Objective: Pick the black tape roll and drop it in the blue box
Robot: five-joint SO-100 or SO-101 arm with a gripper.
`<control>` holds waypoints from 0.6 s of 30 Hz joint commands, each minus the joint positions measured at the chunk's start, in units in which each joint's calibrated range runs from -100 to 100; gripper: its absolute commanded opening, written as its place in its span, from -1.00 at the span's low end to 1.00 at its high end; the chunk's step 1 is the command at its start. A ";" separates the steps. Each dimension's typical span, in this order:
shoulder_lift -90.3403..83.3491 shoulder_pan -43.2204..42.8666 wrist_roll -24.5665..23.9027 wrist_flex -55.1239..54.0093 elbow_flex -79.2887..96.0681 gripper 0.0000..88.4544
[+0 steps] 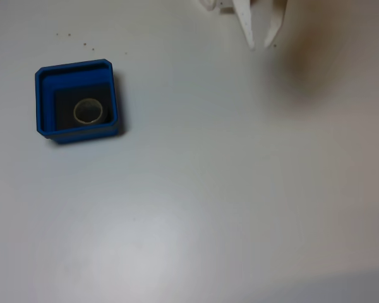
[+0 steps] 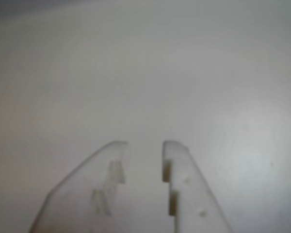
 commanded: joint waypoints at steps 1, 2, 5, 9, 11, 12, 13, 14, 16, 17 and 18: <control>-12.75 0.23 -0.28 -0.31 9.54 -0.99; -15.67 0.13 -0.02 -0.31 12.33 -0.99; -23.53 0.13 0.07 -0.31 20.05 -0.99; -32.98 0.33 -0.20 -0.31 30.21 -0.99; -37.91 0.33 -0.28 -0.31 35.42 -0.99; -40.67 0.33 -0.02 -0.31 38.02 -0.99; -43.52 0.33 0.07 -0.31 40.72 -0.99; -46.44 0.33 0.07 -0.31 43.32 -0.99; -52.13 0.13 0.07 -0.31 47.73 -0.99; -55.05 0.13 0.15 -0.31 49.61 -0.99; -57.90 0.13 0.15 -0.31 51.23 -0.99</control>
